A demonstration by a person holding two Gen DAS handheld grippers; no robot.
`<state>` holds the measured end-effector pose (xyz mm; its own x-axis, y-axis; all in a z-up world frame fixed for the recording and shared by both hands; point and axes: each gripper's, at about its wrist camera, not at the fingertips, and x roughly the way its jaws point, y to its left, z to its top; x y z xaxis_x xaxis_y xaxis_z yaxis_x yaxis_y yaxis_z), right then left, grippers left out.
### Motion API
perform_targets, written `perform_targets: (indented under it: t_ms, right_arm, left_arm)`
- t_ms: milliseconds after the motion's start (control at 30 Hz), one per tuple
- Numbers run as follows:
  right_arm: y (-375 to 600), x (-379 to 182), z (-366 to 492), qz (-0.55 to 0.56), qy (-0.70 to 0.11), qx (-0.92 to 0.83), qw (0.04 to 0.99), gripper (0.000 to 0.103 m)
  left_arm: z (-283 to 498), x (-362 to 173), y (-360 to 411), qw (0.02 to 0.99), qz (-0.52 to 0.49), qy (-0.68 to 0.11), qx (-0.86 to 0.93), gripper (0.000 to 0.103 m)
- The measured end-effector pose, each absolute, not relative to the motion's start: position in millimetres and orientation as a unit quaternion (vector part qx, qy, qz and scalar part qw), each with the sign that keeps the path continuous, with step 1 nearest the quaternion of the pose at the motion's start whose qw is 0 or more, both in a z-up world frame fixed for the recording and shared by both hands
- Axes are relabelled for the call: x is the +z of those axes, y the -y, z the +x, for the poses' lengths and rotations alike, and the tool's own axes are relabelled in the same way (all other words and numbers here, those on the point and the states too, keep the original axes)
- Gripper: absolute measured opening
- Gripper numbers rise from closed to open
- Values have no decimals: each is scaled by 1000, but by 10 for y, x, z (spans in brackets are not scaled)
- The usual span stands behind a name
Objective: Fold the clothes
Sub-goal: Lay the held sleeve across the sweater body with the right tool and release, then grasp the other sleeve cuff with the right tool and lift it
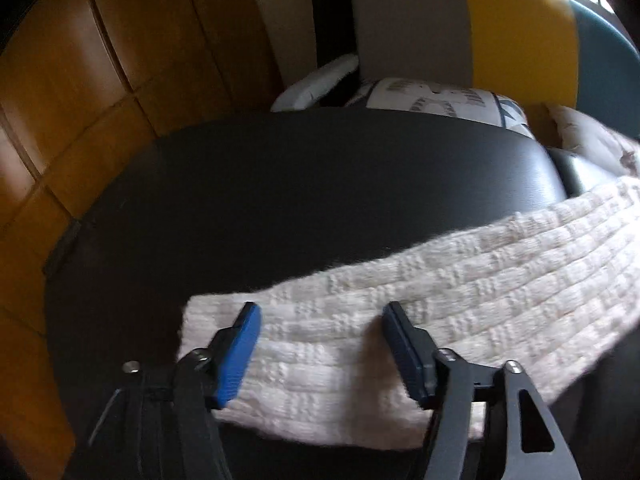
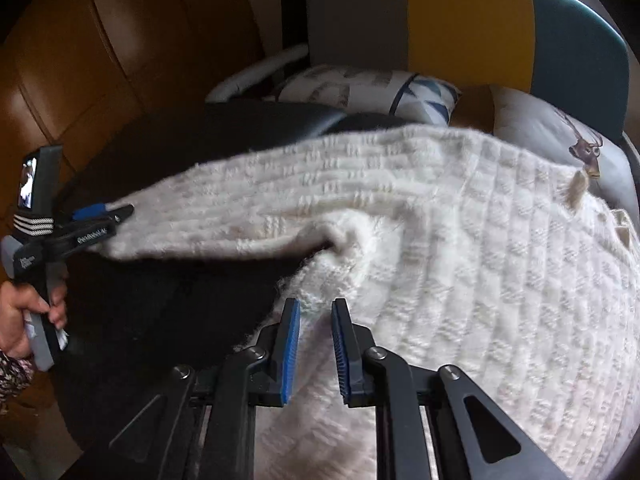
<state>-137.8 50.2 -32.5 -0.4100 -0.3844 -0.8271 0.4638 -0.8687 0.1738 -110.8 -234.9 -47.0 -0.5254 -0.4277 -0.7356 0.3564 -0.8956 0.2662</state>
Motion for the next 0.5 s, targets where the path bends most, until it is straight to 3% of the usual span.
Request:
perform_targets:
  t_ms: [200,367,500]
  right_arm:
    - [-234,-375,-1301,447,-107,-860,222,16]
    - [-466,-281,-1262,446,-39,-864,231,16]
    - [-906,-33,-1006,433,27,-873,225,16]
  left_arm:
    - [-1154,-479,2396,256,428,95,-862,80]
    - [-939,-171,2113,233,397,46,-887,76]
    - [-629,9,1415,123,376,34,-918,76]
